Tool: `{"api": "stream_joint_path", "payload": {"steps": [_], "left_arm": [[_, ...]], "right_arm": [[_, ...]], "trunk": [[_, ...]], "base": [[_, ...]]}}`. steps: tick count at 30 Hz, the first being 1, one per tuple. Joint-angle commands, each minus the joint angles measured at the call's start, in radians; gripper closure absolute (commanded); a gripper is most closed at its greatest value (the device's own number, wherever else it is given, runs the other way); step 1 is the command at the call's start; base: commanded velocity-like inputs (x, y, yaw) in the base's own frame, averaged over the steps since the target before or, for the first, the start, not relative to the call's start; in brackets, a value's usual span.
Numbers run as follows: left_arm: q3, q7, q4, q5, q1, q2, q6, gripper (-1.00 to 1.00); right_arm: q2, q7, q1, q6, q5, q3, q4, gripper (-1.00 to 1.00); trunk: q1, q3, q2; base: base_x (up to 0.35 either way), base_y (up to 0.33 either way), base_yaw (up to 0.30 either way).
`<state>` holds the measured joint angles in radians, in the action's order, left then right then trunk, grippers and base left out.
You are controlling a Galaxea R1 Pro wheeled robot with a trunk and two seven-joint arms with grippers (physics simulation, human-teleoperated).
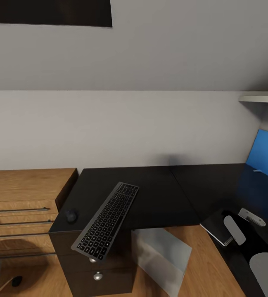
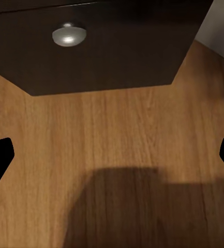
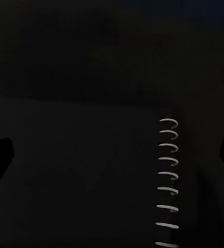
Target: In the bedroom, organize the workspace by keeping the computer under the desk, ensuring the monitor is on the desk, placing the keyboard on the desk next to the monitor, placing the mouse on the desk next to the keyboard, moving the folder from the swivel chair onto the desk next to the mouse, stacking the notebook on top of the folder with the pen on top of the notebook, and positioning the swivel chair next to the desk.
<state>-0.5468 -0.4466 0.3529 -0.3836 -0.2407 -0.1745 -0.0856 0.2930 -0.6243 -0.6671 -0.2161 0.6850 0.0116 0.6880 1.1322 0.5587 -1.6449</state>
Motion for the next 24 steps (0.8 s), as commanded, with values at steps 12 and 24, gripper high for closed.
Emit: {"api": "stream_joint_path", "payload": {"steps": [12, 24], "left_arm": [[-0.007, -0.006, -0.002, -0.011, -0.002, 0.0, -0.006, -1.0], [-0.006, -0.006, -0.002, -0.011, -0.002, 0.0, -0.006, -1.0]], "right_arm": [[0.0, -0.002, 0.0, -0.005, 0.004, 0.0, 0.004, -1.0], [0.0, -0.003, 0.0, -0.005, 0.003, -0.001, 0.004, -1.0]], "trunk": [[0.015, 0.014, -0.029], [0.015, 0.014, -0.029]], "base": [[0.0, 0.0, 0.0], [0.0, 0.0, 0.132]]}}
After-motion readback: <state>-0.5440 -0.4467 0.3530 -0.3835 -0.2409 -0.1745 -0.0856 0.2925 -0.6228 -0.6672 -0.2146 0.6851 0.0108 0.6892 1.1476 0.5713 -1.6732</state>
